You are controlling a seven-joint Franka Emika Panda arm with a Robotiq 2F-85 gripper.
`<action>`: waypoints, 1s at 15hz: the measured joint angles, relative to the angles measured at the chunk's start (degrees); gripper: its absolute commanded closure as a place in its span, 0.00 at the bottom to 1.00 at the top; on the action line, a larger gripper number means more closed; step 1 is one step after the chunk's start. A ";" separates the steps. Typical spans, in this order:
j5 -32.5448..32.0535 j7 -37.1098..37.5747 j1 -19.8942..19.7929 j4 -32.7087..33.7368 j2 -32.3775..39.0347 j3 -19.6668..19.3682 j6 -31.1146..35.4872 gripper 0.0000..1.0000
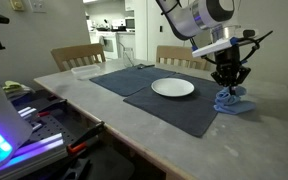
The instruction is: Use the cloth to wipe the plate
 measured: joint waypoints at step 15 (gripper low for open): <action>8.86 -10.17 -2.75 0.59 -1.10 6.38 -6.62 0.44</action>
